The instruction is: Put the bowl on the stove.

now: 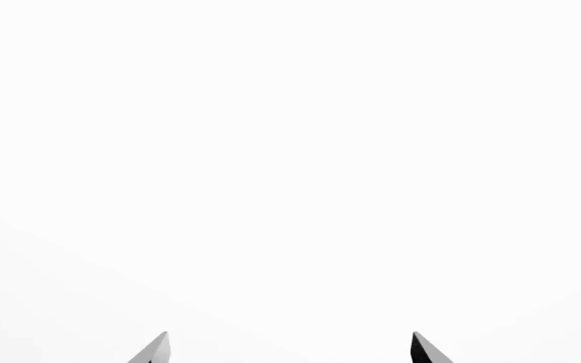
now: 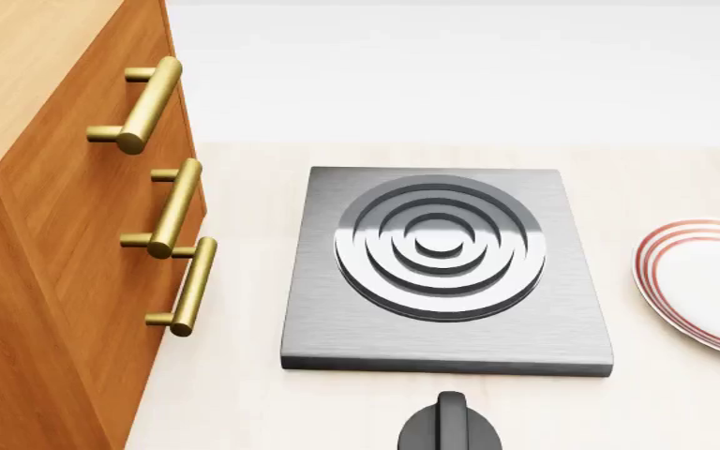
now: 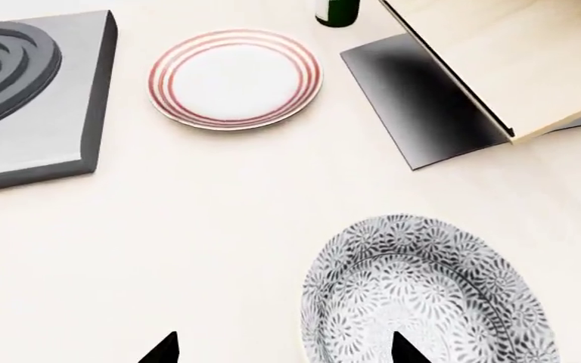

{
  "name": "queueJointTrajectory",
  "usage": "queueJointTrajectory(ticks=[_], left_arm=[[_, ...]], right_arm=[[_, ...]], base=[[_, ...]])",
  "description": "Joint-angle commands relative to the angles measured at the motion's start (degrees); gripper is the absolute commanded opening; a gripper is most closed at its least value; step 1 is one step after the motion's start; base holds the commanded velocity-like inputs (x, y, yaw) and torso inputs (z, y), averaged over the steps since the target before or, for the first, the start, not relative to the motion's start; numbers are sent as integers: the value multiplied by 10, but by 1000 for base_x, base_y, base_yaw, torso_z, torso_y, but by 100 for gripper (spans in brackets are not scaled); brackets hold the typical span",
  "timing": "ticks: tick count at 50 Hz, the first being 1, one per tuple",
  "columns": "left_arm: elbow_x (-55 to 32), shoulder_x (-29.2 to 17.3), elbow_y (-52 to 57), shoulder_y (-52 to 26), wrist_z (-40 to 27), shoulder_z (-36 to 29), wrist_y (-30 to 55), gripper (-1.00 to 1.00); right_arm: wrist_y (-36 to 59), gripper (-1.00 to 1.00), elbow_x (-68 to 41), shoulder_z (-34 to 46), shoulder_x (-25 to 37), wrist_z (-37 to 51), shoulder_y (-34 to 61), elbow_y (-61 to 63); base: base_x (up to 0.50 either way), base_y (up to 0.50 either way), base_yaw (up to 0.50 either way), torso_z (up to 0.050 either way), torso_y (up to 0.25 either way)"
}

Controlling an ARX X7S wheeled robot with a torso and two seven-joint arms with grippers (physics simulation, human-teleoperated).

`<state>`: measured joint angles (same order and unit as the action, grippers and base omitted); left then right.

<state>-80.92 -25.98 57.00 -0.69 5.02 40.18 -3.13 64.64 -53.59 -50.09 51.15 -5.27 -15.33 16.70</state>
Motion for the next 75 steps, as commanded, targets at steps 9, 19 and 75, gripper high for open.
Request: queueJointTrajectory(ticks=[9,19,75], left_arm=[[18,9,0,0,12,4,-1,100],[19,9,1,1,13,1,-2,100],[22,5,0,6,13,-8,-10,100]], right_arm=[[-25,100,62,142,7,52,107,-93],[-30,100,72,198,-7,73,173,-143],[-101,100,124,261,-47,71,156,-188]], base=[[0,0,0,0,0],[0,0,0,0,0],[0,0,0,0,0]])
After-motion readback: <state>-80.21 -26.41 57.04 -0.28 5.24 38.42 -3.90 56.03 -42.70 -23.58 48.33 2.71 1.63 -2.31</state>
